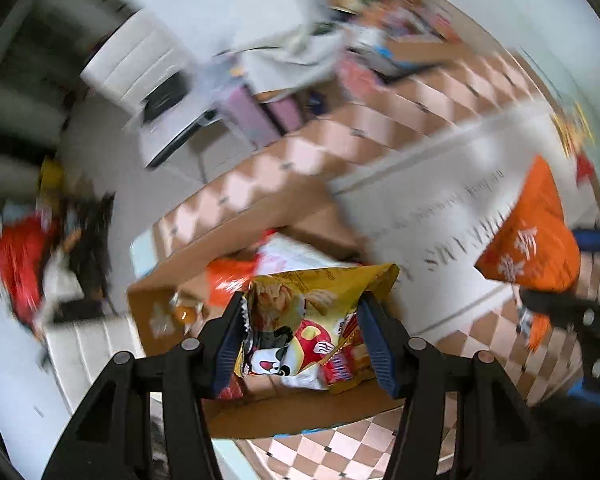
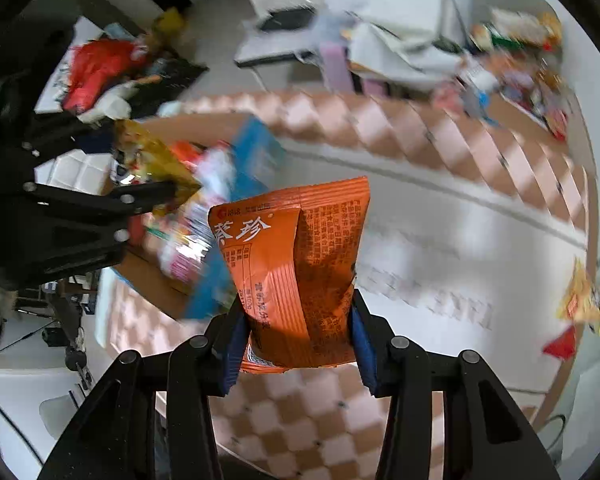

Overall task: Organize snacks
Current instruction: 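Carry the orange packet and yellow panda bag over the box, then lower both bags into the box and open both tools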

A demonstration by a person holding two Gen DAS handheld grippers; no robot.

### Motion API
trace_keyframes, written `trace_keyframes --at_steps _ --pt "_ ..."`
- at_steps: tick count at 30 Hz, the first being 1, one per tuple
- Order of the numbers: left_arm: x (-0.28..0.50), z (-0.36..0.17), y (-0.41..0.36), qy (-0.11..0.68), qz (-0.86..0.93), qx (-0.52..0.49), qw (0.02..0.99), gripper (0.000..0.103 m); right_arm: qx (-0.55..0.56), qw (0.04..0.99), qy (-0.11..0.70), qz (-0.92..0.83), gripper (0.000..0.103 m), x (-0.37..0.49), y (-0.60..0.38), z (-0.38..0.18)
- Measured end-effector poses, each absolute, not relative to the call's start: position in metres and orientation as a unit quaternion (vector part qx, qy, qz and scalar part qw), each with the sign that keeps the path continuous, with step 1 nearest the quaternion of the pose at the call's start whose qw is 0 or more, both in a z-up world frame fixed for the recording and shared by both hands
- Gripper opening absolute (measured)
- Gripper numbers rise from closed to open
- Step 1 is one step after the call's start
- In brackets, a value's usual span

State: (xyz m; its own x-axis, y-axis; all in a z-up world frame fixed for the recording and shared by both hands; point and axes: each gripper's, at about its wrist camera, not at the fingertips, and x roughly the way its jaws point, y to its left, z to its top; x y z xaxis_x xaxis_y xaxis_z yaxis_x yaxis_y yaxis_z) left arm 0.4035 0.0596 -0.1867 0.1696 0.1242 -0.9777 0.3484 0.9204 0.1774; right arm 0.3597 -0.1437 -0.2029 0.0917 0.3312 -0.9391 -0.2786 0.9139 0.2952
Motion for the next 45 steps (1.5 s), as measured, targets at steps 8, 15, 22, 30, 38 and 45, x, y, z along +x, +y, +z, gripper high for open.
trace_keyframes --at_steps 8,15,22,30,38,45 --pt "0.385 -0.193 0.200 0.632 -0.002 0.005 0.775 0.053 0.052 0.744 0.638 0.191 0.049 0.378 -0.022 -0.201" --pt "0.359 -0.219 0.258 0.635 0.005 -0.050 0.771 0.053 0.071 0.740 0.649 0.162 0.049 0.372 0.068 -0.233" --pt "0.344 -0.249 0.270 0.652 -0.010 -0.060 0.756 0.053 0.073 0.733 0.661 0.143 0.049 0.356 0.118 -0.265" --pt "0.346 -0.266 0.285 0.656 -0.015 -0.054 0.753 0.054 0.074 0.729 0.668 0.129 0.049 0.357 0.138 -0.293" --pt "0.350 -0.272 0.295 0.661 -0.007 -0.063 0.747 0.054 0.079 0.724 0.676 0.109 0.052 0.363 0.141 -0.312" --pt "0.349 -0.275 0.308 0.664 0.008 -0.091 0.742 0.074 0.039 0.728 0.680 0.085 0.095 0.366 0.141 -0.314"
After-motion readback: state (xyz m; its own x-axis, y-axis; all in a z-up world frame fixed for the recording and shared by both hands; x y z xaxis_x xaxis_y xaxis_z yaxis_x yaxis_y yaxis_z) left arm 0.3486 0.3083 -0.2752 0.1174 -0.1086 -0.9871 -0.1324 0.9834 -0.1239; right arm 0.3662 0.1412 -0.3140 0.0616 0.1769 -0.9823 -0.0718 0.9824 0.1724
